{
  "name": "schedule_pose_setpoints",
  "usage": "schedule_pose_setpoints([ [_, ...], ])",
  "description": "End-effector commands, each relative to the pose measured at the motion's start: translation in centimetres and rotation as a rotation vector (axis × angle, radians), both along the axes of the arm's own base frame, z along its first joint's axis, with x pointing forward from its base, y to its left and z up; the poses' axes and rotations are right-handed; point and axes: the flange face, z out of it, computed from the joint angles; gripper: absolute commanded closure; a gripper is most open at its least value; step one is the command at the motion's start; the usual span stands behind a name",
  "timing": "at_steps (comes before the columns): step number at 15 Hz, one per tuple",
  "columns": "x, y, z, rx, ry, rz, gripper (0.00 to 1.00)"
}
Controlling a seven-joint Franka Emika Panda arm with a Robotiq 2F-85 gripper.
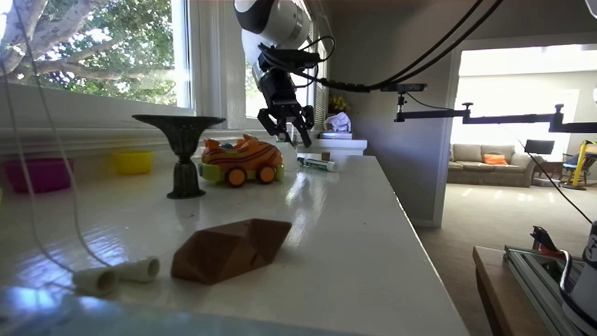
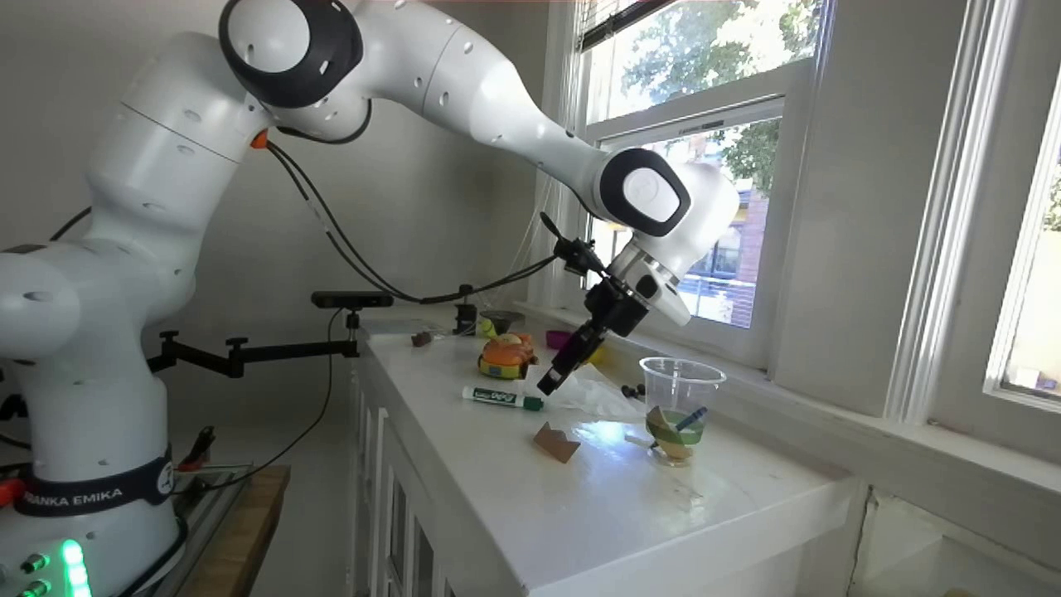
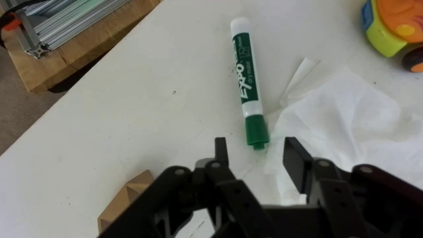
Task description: Remove the marker from the plastic cup
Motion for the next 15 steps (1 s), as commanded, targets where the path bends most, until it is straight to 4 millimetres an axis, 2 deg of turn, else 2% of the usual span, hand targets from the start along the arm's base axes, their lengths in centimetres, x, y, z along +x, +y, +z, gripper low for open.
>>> schedule_pose_setpoints([
  [1,-0.5,-0.1,3.0,-0.081,-0.091,0.039,0.58],
  [5,-1.0,0.3,7.4,-0.107,-0.2,0.084,0.58],
  [9,-3.6,1.4,12.9,-0.007,-0.275,0.253,0.68],
  [10,-4.4,1.5,14.1,0.006,-0.282,0.306,0.61],
  [12,-6.3,1.9,16.3,0.054,-0.289,0.405,0.54],
  [13,-7.2,2.2,17.2,0.069,-0.29,0.455,0.38],
  [15,-8.6,2.7,18.5,0.043,-0.297,0.555,0.22],
])
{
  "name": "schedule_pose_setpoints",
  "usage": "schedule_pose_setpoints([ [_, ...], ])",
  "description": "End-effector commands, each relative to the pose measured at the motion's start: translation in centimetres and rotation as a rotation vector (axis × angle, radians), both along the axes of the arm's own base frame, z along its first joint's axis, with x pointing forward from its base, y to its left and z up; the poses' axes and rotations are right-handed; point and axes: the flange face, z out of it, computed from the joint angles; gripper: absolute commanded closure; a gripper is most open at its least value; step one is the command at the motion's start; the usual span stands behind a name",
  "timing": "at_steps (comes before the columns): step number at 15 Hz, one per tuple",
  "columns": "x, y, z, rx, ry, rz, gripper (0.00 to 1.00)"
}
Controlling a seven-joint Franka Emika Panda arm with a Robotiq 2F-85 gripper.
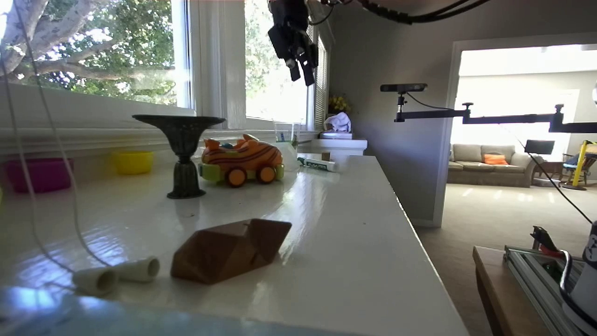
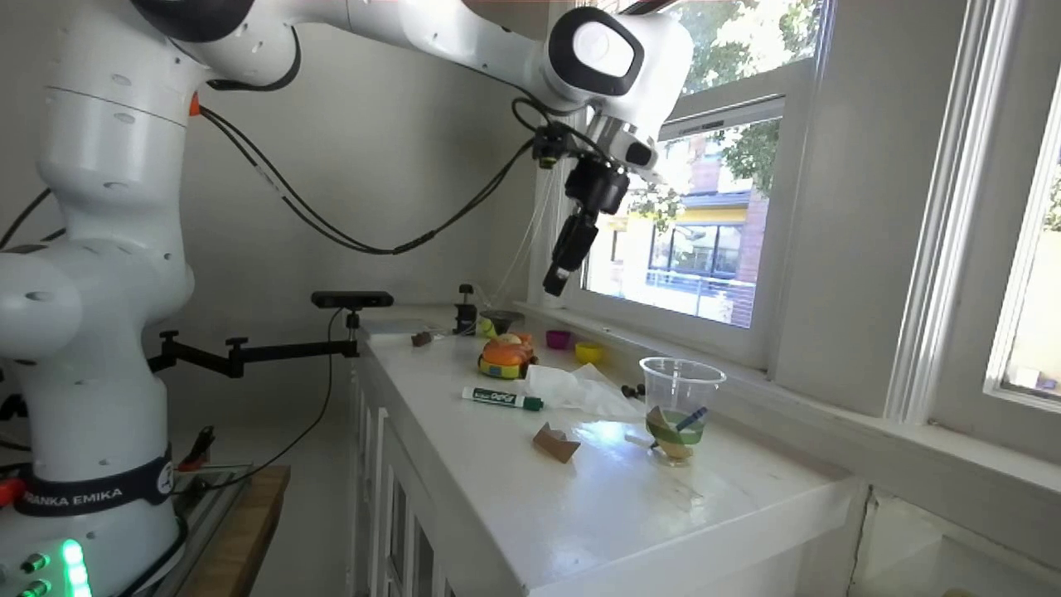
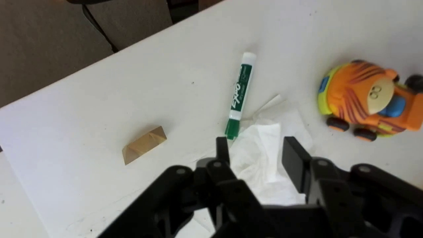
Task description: Remove the marker from the plastic cup
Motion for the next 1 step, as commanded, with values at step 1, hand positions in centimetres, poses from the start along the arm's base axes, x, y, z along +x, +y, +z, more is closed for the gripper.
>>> schedule_pose_setpoints([
  [1,-3.26,1.0,2.22,-0.085,-0.041,0.165,0.14],
])
